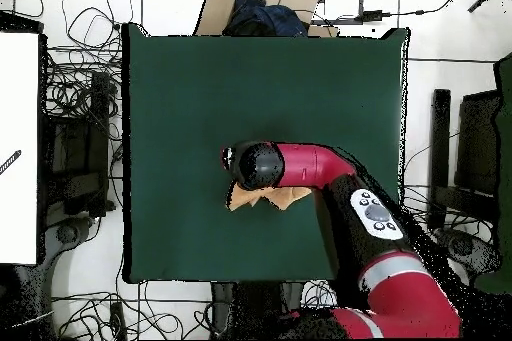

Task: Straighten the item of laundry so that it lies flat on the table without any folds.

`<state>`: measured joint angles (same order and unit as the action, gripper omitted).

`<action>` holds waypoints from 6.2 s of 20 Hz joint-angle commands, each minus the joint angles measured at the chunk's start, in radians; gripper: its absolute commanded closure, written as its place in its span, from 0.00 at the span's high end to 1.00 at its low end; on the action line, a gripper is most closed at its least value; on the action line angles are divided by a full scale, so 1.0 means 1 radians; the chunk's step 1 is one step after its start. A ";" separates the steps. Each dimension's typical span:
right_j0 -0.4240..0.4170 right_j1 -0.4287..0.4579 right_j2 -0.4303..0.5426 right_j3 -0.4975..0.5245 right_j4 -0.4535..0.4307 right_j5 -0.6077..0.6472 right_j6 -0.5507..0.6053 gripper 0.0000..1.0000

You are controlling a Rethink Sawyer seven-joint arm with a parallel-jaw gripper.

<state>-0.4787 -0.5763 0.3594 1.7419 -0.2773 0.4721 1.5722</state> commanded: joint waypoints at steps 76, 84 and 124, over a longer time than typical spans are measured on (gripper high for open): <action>-0.129 -0.081 0.120 0.258 0.122 -0.012 0.016 0.00; 0.088 -0.225 -0.013 0.376 0.196 -0.135 0.273 0.00; -0.105 -0.164 0.076 0.192 0.189 0.190 -0.037 0.00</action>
<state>-0.5730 -0.8016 0.3640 1.9951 -0.0457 0.6037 1.5737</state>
